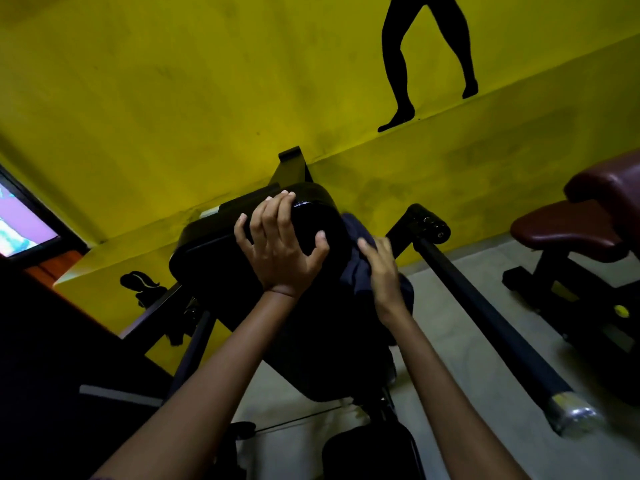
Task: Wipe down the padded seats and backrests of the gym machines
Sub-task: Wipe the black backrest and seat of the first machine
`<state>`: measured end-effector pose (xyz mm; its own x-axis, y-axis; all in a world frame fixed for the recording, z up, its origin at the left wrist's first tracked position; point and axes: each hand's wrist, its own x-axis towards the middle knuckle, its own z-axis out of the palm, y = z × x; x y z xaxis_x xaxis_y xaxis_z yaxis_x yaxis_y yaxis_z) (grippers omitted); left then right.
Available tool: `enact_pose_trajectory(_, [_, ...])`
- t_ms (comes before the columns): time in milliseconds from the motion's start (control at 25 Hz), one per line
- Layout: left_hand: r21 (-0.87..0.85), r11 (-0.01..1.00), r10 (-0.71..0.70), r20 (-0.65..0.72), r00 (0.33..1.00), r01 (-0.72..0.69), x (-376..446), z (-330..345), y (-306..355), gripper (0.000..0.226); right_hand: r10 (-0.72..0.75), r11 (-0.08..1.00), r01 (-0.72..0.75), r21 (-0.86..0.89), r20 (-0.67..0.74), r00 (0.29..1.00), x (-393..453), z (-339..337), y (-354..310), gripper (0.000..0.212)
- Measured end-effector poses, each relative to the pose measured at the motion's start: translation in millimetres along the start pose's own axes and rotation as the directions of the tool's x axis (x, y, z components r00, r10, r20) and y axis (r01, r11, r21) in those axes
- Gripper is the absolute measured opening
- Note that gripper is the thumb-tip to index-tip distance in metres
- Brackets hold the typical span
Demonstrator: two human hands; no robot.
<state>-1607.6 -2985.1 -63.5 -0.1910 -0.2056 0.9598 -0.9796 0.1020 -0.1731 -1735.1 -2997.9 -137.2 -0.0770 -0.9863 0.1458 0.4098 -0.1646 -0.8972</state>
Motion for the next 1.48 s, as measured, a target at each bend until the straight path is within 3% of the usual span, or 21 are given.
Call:
enact_pose_trajectory(160, [0.008, 1.000, 0.017, 0.069, 0.997, -0.018, -1, -5, -1, 0.050, -0.060, 0.997, 0.059, -0.052, 0.000, 0.998, -3, 1, 5, 0.024])
enact_pose_trajectory(240, [0.001, 1.000, -0.025, 0.117, 0.993, 0.025, 1, -9, 3, 0.051, 0.091, 0.995, -0.091, -0.038, -0.003, 0.996, -16, -22, 38, 0.017])
enact_pose_trajectory(320, [-0.017, 0.999, -0.025, 0.156, 0.987, 0.028, 4, -16, 10, 0.056, 0.267, 0.963, -0.266, -0.047, 0.007, 0.964, -30, -39, 61, 0.028])
enact_pose_trajectory(400, [-0.034, 0.986, 0.167, 0.205, 0.964, -0.164, 2, -19, 13, 0.060, 0.225, 0.967, -0.225, -0.117, -0.015, 0.974, -27, -40, 63, 0.029])
enact_pose_trajectory(480, [0.007, 0.921, 0.376, 0.257, 0.890, -0.391, 0, -16, 8, 0.062, 0.091, 0.987, -0.091, -0.129, -0.009, 0.996, -20, -28, 48, 0.023])
enact_pose_trajectory(560, [0.076, 0.875, 0.449, 0.247, 0.859, -0.479, -3, -10, 0, 0.062, -0.003, 0.995, 0.003, -0.096, 0.004, 1.000, -20, -20, 43, 0.027])
enact_pose_trajectory(640, [0.132, 0.863, 0.459, 0.196, 0.867, -0.487, -5, -2, -2, 0.062, -0.002, 0.997, 0.001, -0.073, -0.005, 1.000, -26, -26, 64, 0.027])
enact_pose_trajectory(840, [0.156, 0.864, 0.463, 0.128, 0.877, -0.479, -6, 3, 0, 0.062, 0.326, 0.943, -0.329, -0.048, -0.064, 0.943, -37, -63, 124, 0.036])
enact_pose_trajectory(1120, [0.161, 0.869, 0.455, 0.115, 0.883, -0.469, -10, 5, 2, 0.063, 0.096, 0.995, -0.096, 0.000, 0.011, 0.995, -3, -41, 92, 0.010])
enact_pose_trajectory(1240, [0.184, 0.863, 0.457, 0.114, 0.882, -0.471, -9, 6, 3, 0.064, 0.246, 0.969, -0.246, 0.014, -0.047, 0.968, -6, -67, 142, 0.020])
enact_pose_trajectory(1360, [0.190, 0.864, 0.455, 0.099, 0.885, -0.465, -9, 8, 2, 0.063, 0.473, 0.881, -0.472, 0.033, -0.111, 0.874, -17, -92, 197, 0.035])
enact_pose_trajectory(1480, [0.193, 0.867, 0.456, 0.066, 0.888, -0.459, -9, 8, 3, 0.063, 0.464, 0.884, -0.467, 0.002, -0.107, 0.879, -17, -95, 206, 0.024])
